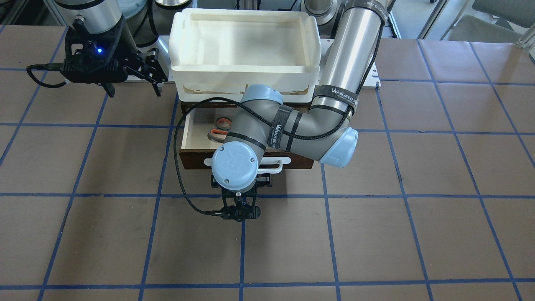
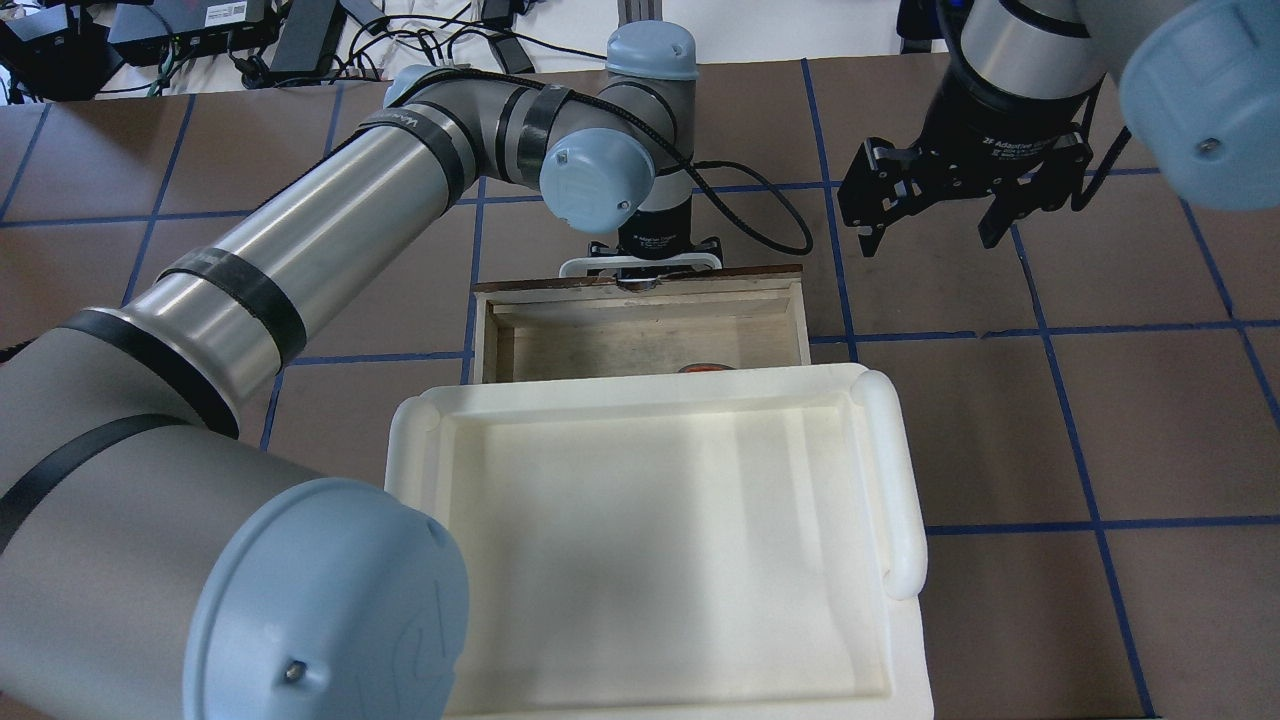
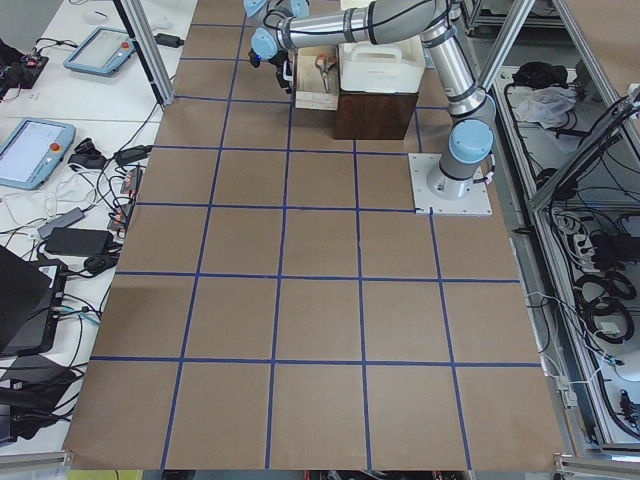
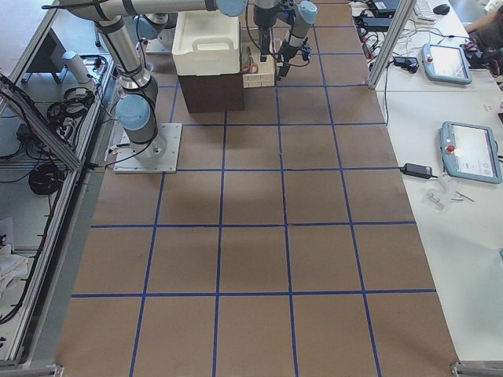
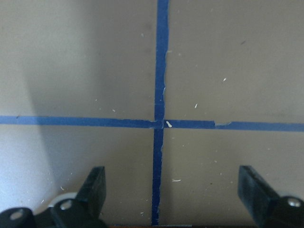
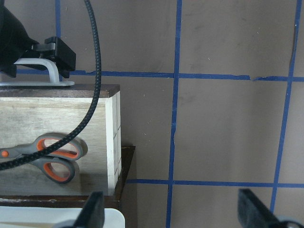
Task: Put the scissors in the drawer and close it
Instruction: 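Push the drawer closed with the left gripper, away from the robot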
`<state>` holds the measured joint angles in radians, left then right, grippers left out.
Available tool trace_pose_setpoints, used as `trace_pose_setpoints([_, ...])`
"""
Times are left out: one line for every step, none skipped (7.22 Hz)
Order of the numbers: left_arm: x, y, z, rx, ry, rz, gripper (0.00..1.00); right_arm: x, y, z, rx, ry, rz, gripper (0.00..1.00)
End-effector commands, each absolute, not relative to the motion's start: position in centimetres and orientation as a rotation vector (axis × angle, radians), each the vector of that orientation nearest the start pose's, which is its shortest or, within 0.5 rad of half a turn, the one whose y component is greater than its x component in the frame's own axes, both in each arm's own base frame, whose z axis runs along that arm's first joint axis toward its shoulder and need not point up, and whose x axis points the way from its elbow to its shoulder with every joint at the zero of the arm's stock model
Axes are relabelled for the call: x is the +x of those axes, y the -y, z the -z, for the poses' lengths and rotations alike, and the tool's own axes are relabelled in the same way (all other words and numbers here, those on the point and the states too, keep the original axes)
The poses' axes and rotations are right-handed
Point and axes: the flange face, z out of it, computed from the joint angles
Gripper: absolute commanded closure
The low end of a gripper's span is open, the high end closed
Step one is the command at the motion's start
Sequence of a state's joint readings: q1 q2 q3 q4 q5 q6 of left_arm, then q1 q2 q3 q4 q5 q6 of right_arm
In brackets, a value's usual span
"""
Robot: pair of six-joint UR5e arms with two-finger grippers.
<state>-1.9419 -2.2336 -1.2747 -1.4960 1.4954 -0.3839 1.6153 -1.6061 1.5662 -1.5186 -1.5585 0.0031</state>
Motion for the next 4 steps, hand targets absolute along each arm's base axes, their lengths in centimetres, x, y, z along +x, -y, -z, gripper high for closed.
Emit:
trace_pose_setpoints([-37.9, 58.7, -23.4, -0.028, -3.063, -0.467, 0.0, 15.6, 46.9, -50.3, -0.074, -3.129, -0.012, 0.0])
trace_pose_setpoints([-37.7, 58.2, -23.1, -0.02, -3.053, -0.478, 0.0, 15.5, 46.9, -50.3, -0.072, -3.13, -0.012, 0.0])
trace_pose_setpoints([-37.6, 57.8, -23.2, -0.015, -3.053, -0.475, 0.0, 15.6, 46.9, -50.3, -0.07, -3.129, -0.012, 0.0])
trace_pose_setpoints([-37.7, 57.7, -23.5, -0.014, -3.07, -0.434, 0.0, 15.6, 46.9, -50.2, -0.067, -3.129, -0.015, 0.0])
